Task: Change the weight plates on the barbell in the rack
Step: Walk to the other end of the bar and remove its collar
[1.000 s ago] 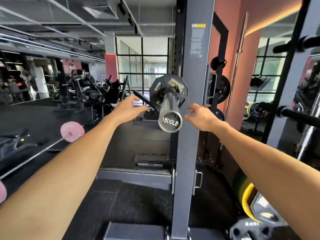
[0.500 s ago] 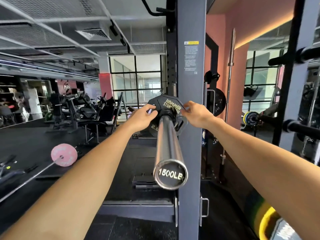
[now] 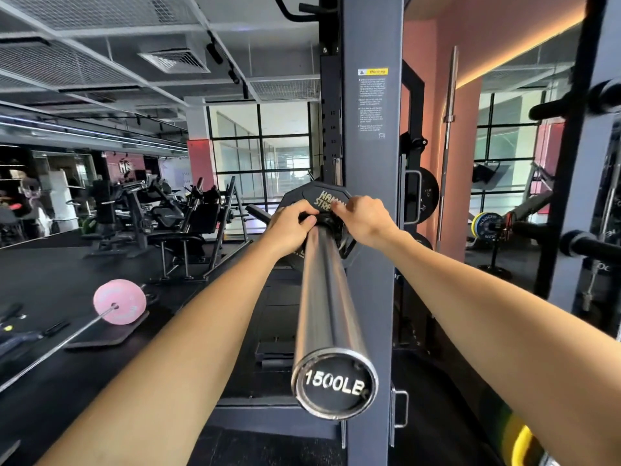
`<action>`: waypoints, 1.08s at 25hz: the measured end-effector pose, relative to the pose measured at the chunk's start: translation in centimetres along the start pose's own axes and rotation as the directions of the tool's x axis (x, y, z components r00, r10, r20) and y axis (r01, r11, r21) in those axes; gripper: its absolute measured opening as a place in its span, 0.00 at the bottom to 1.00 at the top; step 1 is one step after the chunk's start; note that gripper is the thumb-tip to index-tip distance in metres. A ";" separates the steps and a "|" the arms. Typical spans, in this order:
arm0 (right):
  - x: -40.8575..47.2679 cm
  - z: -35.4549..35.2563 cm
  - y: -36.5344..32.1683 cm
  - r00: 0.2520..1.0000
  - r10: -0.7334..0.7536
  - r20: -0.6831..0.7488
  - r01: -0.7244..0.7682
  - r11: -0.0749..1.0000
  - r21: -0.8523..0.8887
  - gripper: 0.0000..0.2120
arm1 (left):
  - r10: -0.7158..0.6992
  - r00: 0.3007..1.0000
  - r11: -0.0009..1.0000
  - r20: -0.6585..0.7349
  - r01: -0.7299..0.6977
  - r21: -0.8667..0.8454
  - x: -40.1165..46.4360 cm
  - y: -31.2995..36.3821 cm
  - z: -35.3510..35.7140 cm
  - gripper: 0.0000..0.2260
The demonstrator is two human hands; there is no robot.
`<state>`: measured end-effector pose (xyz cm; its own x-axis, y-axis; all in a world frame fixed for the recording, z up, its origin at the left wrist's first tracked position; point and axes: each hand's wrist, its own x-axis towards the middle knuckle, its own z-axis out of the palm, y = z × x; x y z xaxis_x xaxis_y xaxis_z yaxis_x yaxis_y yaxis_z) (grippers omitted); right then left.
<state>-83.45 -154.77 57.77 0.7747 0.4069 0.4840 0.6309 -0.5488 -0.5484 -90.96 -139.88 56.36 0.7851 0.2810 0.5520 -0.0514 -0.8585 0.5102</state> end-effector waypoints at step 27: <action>-12.2 -4.1 0.3 0.962 -0.084 0.259 0.101 0.993 -0.055 0.11 | -0.130 0.991 0.971 0.043 0.136 -0.196 -11.0 5.2 -3.8 0.04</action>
<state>-92.89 -162.91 54.45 0.7036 0.6265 0.3353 0.7029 -0.5441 -0.4582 -102.21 -145.80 55.46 0.8110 0.3718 0.4518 -0.0637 -0.7114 0.6999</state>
